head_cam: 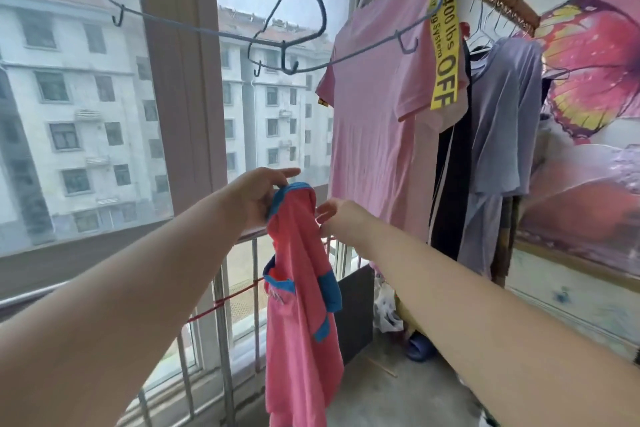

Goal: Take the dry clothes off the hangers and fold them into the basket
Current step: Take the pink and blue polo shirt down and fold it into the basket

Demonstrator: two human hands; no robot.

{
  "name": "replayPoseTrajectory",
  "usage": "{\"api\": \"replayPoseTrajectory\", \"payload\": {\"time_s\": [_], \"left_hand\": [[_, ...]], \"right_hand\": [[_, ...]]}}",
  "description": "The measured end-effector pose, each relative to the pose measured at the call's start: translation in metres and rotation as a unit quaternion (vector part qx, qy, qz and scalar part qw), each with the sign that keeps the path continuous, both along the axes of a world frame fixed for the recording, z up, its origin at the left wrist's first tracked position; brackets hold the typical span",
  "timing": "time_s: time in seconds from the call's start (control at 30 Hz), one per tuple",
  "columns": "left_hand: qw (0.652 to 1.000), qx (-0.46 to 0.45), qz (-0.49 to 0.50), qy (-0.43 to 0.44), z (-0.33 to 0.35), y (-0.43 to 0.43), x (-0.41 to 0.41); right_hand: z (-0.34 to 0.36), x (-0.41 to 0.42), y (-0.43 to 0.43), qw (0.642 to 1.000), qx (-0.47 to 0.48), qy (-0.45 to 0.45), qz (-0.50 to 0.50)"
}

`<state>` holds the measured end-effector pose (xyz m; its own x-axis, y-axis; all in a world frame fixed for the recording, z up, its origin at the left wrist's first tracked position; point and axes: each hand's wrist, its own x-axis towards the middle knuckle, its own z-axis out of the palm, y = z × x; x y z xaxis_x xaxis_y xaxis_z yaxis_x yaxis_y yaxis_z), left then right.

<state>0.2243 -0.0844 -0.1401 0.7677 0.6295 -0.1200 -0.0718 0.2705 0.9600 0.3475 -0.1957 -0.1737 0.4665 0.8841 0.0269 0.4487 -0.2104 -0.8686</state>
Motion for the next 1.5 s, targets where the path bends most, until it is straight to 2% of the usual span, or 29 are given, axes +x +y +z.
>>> {"api": "replayPoseTrajectory", "payload": {"time_s": [0.13, 0.27, 0.47, 0.63, 0.87, 1.03, 1.2, 1.3, 1.43, 1.5], "left_hand": [[0.999, -0.025, 0.042, 0.017, -0.008, 0.002, 0.0], [0.994, -0.025, 0.073, 0.082, -0.021, 0.008, -0.005], [0.989, -0.042, 0.113, 0.089, -0.04, 0.008, -0.004], [0.994, -0.036, 0.104, 0.01, -0.041, 0.011, 0.004], [0.997, -0.009, 0.076, 0.018, -0.047, 0.02, 0.008], [0.997, -0.004, 0.074, 0.009, -0.044, 0.013, 0.009], [0.996, 0.045, 0.072, 0.032, -0.04, 0.008, 0.015], [0.993, 0.077, 0.073, 0.05, -0.038, 0.005, 0.02], [0.99, 0.107, 0.067, 0.059, -0.037, 0.0, 0.024], [0.987, 0.133, 0.059, 0.066, -0.038, 0.0, 0.022]], "right_hand": [[-0.015, 0.001, 0.004, 0.999, 0.015, -0.042, -0.025], [-0.015, 0.011, 0.004, 0.981, 0.023, -0.153, -0.114], [-0.01, 0.023, 0.005, 0.976, 0.061, -0.159, -0.134], [-0.014, 0.022, 0.004, 0.992, 0.052, -0.087, -0.081], [-0.008, 0.019, -0.006, 0.998, 0.034, -0.05, -0.003], [-0.012, 0.026, -0.003, 0.991, 0.076, -0.106, -0.032], [-0.013, 0.027, 0.007, 0.979, 0.045, -0.187, -0.067], [-0.015, 0.024, 0.011, 0.984, 0.051, -0.156, -0.066], [-0.007, 0.015, 0.012, 0.997, 0.071, -0.027, -0.021], [-0.007, 0.018, 0.014, 0.997, 0.062, -0.04, 0.001]]}}
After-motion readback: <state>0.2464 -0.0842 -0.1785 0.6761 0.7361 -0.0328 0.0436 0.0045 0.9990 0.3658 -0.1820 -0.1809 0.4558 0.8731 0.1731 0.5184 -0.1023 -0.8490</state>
